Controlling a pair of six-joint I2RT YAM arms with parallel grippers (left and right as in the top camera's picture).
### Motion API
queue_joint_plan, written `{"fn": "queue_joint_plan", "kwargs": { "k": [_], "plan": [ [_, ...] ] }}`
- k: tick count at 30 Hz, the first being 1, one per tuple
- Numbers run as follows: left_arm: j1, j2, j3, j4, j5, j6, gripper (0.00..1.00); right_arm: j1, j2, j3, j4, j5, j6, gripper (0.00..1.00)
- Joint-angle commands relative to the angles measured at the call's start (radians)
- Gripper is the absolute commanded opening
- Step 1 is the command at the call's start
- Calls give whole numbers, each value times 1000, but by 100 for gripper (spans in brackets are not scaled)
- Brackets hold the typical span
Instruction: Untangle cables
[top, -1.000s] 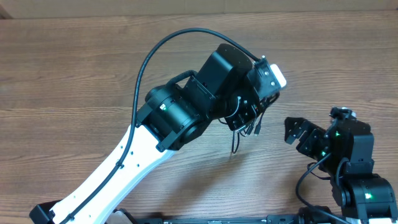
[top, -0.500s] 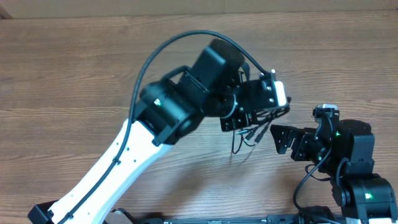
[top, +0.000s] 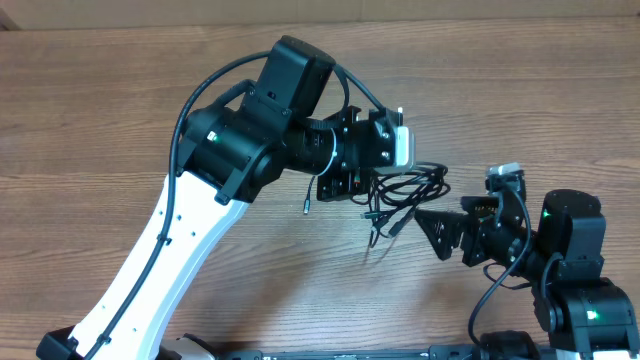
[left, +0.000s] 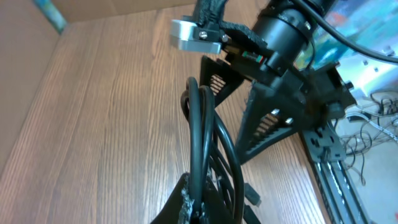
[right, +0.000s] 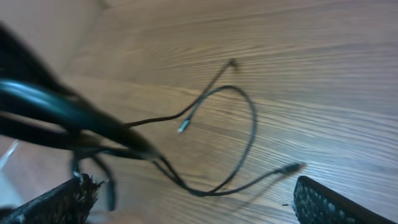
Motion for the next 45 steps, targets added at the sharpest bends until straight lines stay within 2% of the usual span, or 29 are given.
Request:
{"fn": "queue_joint_plan", "kwargs": {
  "k": [1, 6, 10, 14, 16, 20, 26, 30, 31, 32, 33, 45],
  "plan": [
    [6, -20, 16, -19, 55, 125, 4, -2, -2, 7, 5, -152, -106, 98],
    [5, -20, 16, -19, 58, 120, 4, -2, -2, 7, 37, -227, -116, 83],
    [3, -20, 16, -22, 90, 111, 4, -2, -2, 7, 89, -327, -116, 59],
    [3, -20, 16, -21, 96, 72, 5, -2, -2, 7, 90, -338, -115, 25],
    [3, -20, 16, -21, 95, 47, 4, -2, -2, 7, 90, -342, -115, 14],
    [3, -20, 16, -21, 90, 13, 4, -2, -2, 7, 102, -342, -112, 6],
    [5, -20, 16, -11, 75, -57, 4, -2, -2, 7, 100, -341, -111, 4],
    [5, -20, 16, 33, -10, -208, 4, -3, -2, 7, 104, -340, -108, 4],
    [4, -20, 16, 35, -25, -227, 10, -2, -2, 7, 106, -336, -108, 4],
    [4, -20, 16, 33, -37, -239, 28, -3, -2, 7, 109, -332, -107, 4],
    [5, -20, 16, 30, -43, -245, 100, -2, -2, 7, 108, -327, -107, 4],
    [5, -20, 16, 5, -78, -246, 100, -2, -2, 7, 24, -137, -104, 4]
  ]
}}
